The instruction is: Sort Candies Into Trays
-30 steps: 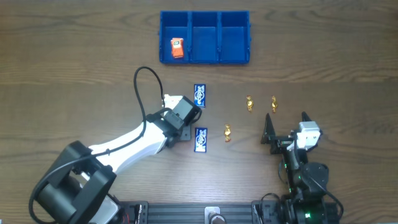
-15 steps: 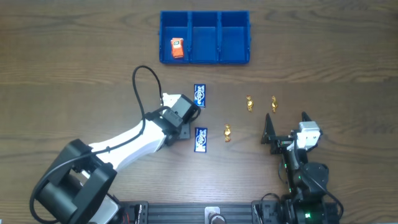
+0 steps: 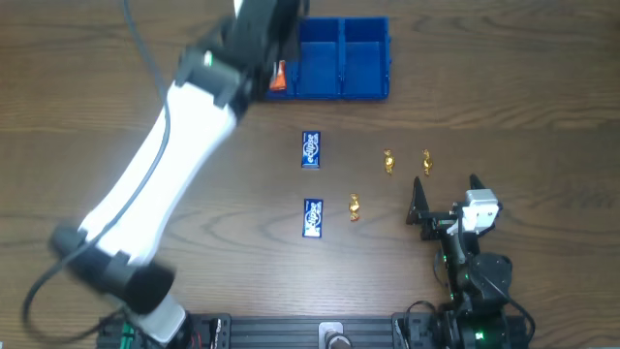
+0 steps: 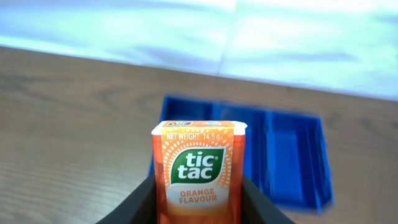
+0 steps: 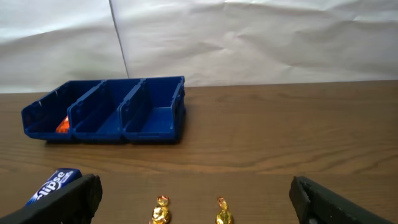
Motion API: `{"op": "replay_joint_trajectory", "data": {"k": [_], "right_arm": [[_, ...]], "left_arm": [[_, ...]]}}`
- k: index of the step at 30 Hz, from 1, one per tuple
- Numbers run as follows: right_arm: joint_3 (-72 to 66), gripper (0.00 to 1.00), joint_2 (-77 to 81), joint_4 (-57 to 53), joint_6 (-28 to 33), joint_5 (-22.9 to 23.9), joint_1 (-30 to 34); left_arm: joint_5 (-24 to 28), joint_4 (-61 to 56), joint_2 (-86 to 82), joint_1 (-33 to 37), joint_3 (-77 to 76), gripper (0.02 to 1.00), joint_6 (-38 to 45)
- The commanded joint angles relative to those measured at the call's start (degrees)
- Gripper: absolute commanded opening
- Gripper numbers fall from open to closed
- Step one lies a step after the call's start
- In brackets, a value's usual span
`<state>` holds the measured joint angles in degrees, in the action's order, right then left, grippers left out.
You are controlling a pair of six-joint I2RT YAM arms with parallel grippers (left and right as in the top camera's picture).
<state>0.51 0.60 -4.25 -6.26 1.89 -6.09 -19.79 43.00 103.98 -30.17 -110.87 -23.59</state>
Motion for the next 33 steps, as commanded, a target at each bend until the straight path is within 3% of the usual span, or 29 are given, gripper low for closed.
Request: {"op": "replay_joint_trajectory", "data": {"k": [1, 5, 17, 18, 20, 21, 22, 24, 28, 33], "right_arm": [[-0.07, 0.998, -0.37, -0.39, 0.37, 0.09, -0.22], [-0.07, 0.998, -0.37, -0.39, 0.35, 0.09, -0.22], [-0.07, 1.000, -0.37, -0.39, 0.37, 0.09, -0.22], [-0.07, 0.998, -0.37, -0.39, 0.37, 0.09, -0.22], [-0.07, 0.998, -0.37, -0.39, 0.37, 0.09, -0.22], [-0.07, 0.998, -0.37, -0.37, 0.37, 0.09, -0.22], [-0.07, 0.998, -0.37, -0.39, 0.37, 0.09, -0.22], [-0.07, 0.998, -0.37, -0.39, 0.37, 0.09, -0.22], [-0.07, 0.998, -0.37, -0.39, 0.37, 0.09, -0.22], [-0.07, 0.998, -0.37, -0.39, 0.37, 0.09, -0.22]], "left_arm": [[6.80, 1.64, 16.22, 6.25, -8.83, 0.272, 2.71], [11.91, 0.26, 21.70, 8.46, -8.87, 0.277, 2.23], [13.68, -0.85, 25.66, 8.59, -8.85, 0.329, 3.08], [13.68, -0.90, 25.66, 8.70, -8.85, 0.354, 3.10], [13.68, -0.90, 25.66, 8.90, -8.85, 0.507, 3.10], [13.66, -1.05, 25.66, 8.98, -8.85, 0.720, 3.10], [13.64, -1.75, 25.59, 9.18, -8.85, 0.864, 3.10], [13.42, -2.89, 24.04, 9.60, -8.85, 0.915, 3.06], [9.97, -5.88, 10.47, 10.84, -4.79, 0.925, 3.50], [7.39, -22.67, -22.34, 13.53, 20.96, 0.910, 8.37]]}}
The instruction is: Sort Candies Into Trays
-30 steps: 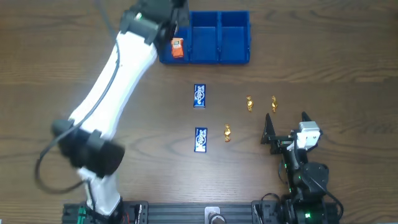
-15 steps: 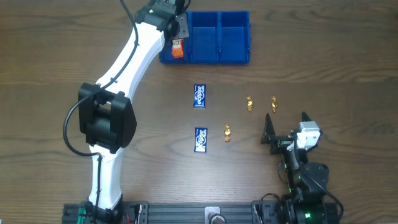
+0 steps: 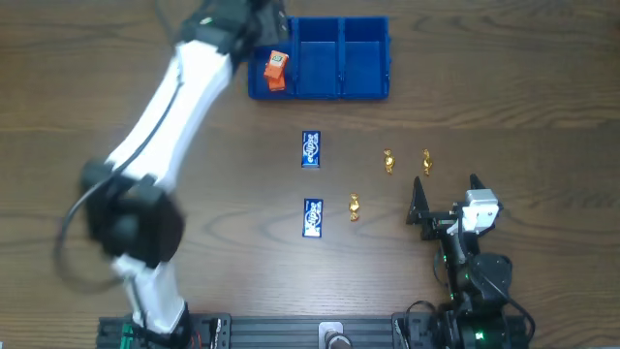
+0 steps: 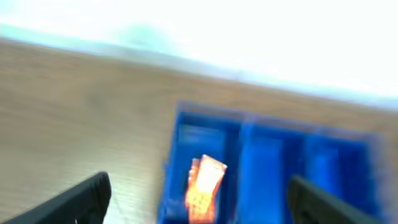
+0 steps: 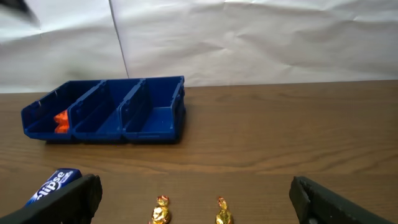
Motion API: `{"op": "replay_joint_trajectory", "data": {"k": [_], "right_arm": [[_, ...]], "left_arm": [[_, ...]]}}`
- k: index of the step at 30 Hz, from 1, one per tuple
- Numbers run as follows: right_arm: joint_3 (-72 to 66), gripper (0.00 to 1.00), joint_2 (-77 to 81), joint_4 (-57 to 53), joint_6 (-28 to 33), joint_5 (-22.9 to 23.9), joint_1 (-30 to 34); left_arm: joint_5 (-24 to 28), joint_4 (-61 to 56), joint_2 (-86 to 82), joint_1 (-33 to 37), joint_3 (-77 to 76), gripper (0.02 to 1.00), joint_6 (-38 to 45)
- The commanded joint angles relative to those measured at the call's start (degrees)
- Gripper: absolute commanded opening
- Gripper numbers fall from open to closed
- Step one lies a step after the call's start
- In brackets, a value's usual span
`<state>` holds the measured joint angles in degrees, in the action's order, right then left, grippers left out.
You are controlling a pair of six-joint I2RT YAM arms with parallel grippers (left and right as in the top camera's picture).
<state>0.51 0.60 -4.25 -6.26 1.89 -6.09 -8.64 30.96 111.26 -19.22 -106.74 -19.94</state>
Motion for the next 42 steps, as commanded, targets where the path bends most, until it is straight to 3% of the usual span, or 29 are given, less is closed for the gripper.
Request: {"op": "replay_joint_trajectory", "data": {"k": [1, 5, 8, 13, 20, 23, 26, 30, 36, 42], "right_arm": [[-0.07, 0.998, -0.37, -0.39, 0.37, 0.09, -0.22], [-0.07, 0.998, -0.37, -0.39, 0.37, 0.09, -0.22], [-0.07, 0.998, -0.37, -0.39, 0.37, 0.09, -0.22], [-0.07, 0.998, -0.37, -0.39, 0.37, 0.09, -0.22], [-0.07, 0.998, -0.37, -0.39, 0.37, 0.09, -0.22], [-0.07, 0.998, -0.37, -0.39, 0.37, 0.09, -0.22], [-0.07, 0.998, -0.37, -0.39, 0.37, 0.09, -0.22], [-0.07, 0.998, -0.37, -0.39, 0.37, 0.09, -0.22], [-0.07, 0.998, -0.37, -0.39, 0.37, 0.09, -0.22], [-0.07, 0.998, -0.37, -0.39, 0.35, 0.09, -0.22]], "left_arm": [[-3.50, -13.05, -36.65, 3.30, 22.43, 0.915, 6.78], [-2.82, -18.67, -57.05, 4.59, 39.28, 0.936, 16.46], [1.29, -19.45, -70.55, 7.69, 50.51, 0.945, 20.02], [5.92, -25.38, -84.24, 10.49, 67.43, 1.000, 21.40], [10.27, -39.28, -93.11, 10.71, 87.41, 0.998, 21.68], [14.78, -41.53, -98.36, 11.47, 94.86, 0.998, 21.66], [17.62, -41.51, -103.43, 12.59, 100.35, 0.996, 21.20], [17.68, -40.94, -108.67, 12.96, 106.31, 0.998, 21.24], [17.51, -28.09, -111.12, 14.45, 106.47, 0.998, 21.24], [17.46, -27.28, -111.01, 15.45, 106.47, 0.998, 21.24]]}}
